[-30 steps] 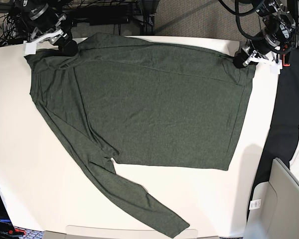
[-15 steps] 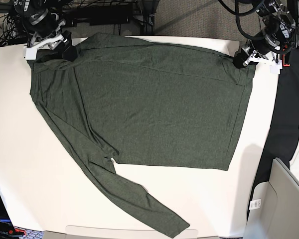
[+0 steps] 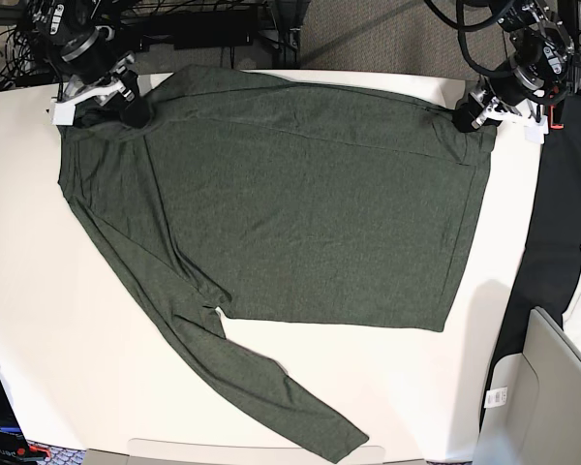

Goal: Fold the T-shirt properly
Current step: 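Lower the shoulder edge onto the table and open both grippers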

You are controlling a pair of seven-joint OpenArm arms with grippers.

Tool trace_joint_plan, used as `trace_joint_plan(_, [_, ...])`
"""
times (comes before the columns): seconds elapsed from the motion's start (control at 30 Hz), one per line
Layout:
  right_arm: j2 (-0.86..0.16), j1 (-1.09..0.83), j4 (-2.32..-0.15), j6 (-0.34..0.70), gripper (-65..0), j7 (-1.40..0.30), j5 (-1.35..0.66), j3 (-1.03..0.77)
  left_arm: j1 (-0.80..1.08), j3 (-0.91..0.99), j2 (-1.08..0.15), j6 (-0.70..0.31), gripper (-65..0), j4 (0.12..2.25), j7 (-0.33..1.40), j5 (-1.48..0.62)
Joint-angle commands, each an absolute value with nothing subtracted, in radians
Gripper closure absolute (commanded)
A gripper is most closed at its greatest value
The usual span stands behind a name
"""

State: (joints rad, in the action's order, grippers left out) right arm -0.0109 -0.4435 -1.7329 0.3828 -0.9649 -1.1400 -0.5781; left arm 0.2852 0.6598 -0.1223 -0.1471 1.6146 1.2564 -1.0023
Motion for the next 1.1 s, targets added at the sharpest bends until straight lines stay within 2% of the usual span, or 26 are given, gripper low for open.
trace_joint_plan(0.0, [-0.015,-0.446,-1.753,0.401,-0.3,-0.949,-1.188,-0.585,0.292,0.659,-0.130,-0.134,-0.1,1.620,1.280,-0.990])
trace_joint_plan(0.33, [-0.016,-0.394,-1.745,0.403,-0.3,-0.901,-1.237,-0.673,0.294,0.659,-0.128,-0.134,-0.1,1.620,1.280,-0.990])
trace_joint_plan(0.57, [-0.024,-0.311,-1.643,0.403,-0.4,-0.901,-1.234,-0.691,0.294,0.659,-0.128,-0.134,-0.1,1.620,1.280,-0.990])
trace_joint_plan(0.73, [-0.018,-0.285,-1.624,0.401,-0.8,-0.905,-1.168,-0.682,0.294,0.659,-0.128,-0.134,-0.1,1.621,1.280,-0.990])
trace_joint_plan(0.83, [-0.025,-0.288,-1.627,0.394,-7.4,-0.906,-1.162,-0.642,0.294,0.659,-0.130,-0.136,-0.1,1.624,1.280,-0.992])
trace_joint_plan(1.0, [-0.025,-0.309,-1.667,0.392,-28.0,-0.926,-1.164,-0.634,0.294,0.664,-0.136,-0.137,-2.1,1.630,1.280,-0.993])
trace_joint_plan(1.07, [-0.025,-0.315,-1.699,0.392,-32.7,-0.929,-1.165,-0.638,0.294,0.665,-0.137,-0.137,-5.2,1.661,1.280,-0.998])
